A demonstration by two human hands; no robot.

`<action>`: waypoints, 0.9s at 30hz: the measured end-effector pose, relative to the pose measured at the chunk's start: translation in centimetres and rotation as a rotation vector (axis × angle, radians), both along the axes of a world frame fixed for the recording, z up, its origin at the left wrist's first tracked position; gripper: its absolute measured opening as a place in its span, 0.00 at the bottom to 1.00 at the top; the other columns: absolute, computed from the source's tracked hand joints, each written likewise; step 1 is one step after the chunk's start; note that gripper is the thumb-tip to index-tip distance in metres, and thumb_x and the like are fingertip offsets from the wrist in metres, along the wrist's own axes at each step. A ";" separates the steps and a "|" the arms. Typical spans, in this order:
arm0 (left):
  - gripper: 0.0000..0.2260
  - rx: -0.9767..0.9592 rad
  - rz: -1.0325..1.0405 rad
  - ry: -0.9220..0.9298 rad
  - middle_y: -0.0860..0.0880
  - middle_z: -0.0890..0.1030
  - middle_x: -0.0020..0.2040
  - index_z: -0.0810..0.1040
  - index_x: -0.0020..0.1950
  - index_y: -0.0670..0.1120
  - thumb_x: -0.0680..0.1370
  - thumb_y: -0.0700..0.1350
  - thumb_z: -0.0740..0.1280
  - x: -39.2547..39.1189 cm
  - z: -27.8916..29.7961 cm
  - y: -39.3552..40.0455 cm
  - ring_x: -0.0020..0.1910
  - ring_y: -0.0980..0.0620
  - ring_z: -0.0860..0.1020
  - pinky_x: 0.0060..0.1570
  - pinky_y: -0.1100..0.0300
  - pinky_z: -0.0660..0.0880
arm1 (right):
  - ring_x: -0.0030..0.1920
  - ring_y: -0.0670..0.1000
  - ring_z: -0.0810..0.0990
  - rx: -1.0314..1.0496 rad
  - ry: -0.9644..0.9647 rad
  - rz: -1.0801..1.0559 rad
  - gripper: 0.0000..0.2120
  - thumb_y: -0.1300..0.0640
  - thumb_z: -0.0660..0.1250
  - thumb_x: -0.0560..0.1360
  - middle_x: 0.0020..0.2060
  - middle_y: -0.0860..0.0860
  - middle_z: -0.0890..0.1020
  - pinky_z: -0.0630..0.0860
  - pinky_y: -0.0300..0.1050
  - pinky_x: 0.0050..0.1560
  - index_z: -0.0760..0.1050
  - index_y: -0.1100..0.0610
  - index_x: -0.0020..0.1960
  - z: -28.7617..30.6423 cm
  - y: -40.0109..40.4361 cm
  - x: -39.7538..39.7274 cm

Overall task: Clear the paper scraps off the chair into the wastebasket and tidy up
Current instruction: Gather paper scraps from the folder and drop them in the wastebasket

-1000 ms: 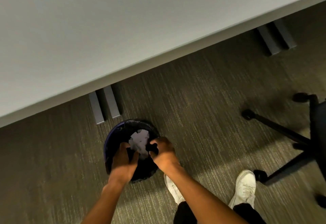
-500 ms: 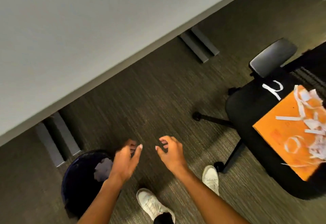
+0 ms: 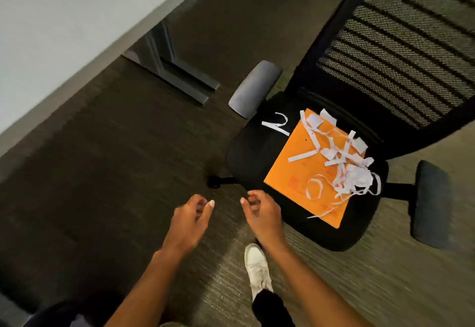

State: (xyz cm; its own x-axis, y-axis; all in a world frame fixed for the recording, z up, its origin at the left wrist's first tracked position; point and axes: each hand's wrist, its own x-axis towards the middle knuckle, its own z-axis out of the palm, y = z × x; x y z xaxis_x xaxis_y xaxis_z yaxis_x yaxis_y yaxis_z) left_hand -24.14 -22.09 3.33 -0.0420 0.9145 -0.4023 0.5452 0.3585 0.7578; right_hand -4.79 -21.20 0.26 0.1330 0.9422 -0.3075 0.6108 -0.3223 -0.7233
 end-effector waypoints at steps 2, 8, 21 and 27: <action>0.10 0.004 -0.075 -0.006 0.53 0.81 0.37 0.76 0.45 0.48 0.79 0.54 0.63 2.8 -0.3 2.0 0.35 0.60 0.79 0.35 0.66 0.74 | 0.42 0.46 0.81 -0.001 -0.026 -0.074 0.13 0.48 0.68 0.75 0.49 0.50 0.80 0.75 0.38 0.43 0.76 0.54 0.56 -0.5 0.7 3.9; 0.12 0.025 -0.250 0.018 0.55 0.75 0.32 0.75 0.44 0.47 0.80 0.53 0.62 9.8 -1.8 6.0 0.29 0.60 0.73 0.30 0.68 0.65 | 0.52 0.52 0.80 -0.032 -0.133 -0.270 0.20 0.48 0.68 0.75 0.60 0.51 0.74 0.77 0.46 0.50 0.72 0.52 0.64 -2.2 1.9 14.3; 0.13 -0.066 -0.494 0.070 0.49 0.81 0.53 0.76 0.50 0.46 0.80 0.55 0.61 20.6 -5.5 10.8 0.52 0.50 0.80 0.51 0.49 0.79 | 0.64 0.58 0.74 -0.158 -0.287 -0.426 0.36 0.44 0.70 0.72 0.73 0.51 0.58 0.76 0.50 0.52 0.55 0.43 0.74 -6.0 5.7 27.1; 0.12 -0.059 -0.541 0.107 0.50 0.80 0.55 0.76 0.50 0.50 0.80 0.57 0.60 23.3 -6.7 12.3 0.54 0.52 0.79 0.51 0.50 0.79 | 0.64 0.58 0.75 -0.250 -0.274 -0.388 0.41 0.46 0.71 0.72 0.76 0.50 0.52 0.76 0.49 0.46 0.47 0.38 0.75 -7.6 7.7 29.0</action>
